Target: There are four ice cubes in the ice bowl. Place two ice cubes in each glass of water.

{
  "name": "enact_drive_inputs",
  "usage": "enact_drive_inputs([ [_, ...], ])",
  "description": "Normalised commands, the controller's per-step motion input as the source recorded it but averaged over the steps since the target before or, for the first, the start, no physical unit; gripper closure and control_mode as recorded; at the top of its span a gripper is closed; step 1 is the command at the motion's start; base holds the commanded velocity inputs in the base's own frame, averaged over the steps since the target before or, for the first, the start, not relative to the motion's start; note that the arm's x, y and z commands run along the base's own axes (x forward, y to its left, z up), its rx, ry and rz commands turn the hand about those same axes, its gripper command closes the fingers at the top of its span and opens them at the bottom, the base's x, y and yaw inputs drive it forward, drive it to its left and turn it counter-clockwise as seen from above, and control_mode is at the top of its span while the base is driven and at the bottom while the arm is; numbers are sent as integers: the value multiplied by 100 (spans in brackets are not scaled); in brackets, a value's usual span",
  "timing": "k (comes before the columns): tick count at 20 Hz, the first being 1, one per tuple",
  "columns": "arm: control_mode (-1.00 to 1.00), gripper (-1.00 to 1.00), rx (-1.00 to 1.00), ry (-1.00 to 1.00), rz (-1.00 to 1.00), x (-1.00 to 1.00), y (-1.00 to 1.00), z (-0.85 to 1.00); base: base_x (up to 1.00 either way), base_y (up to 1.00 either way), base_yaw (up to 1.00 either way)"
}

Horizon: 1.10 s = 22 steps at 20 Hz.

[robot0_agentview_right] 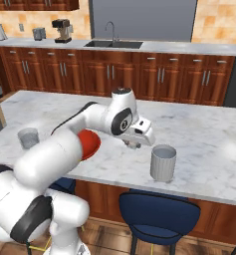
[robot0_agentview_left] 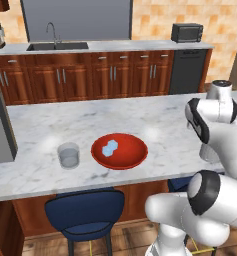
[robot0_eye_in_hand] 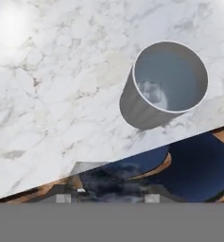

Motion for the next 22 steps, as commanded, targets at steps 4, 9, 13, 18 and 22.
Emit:
enact_drive_inputs([
  [4,-100,100,18,-23,2,2,-89,23,0,0,0],
  [9,-100,100,3,-1,0,31,-61,6,0,0,0],
  [13,-100,100,0,6,0,39,-40,-6,0,0,0],
  [18,-100,100,0,15,0,27,-12,-26,0,0,0],
  [22,-100,100,0,11,0,20,0,-46,0,0,0],
])
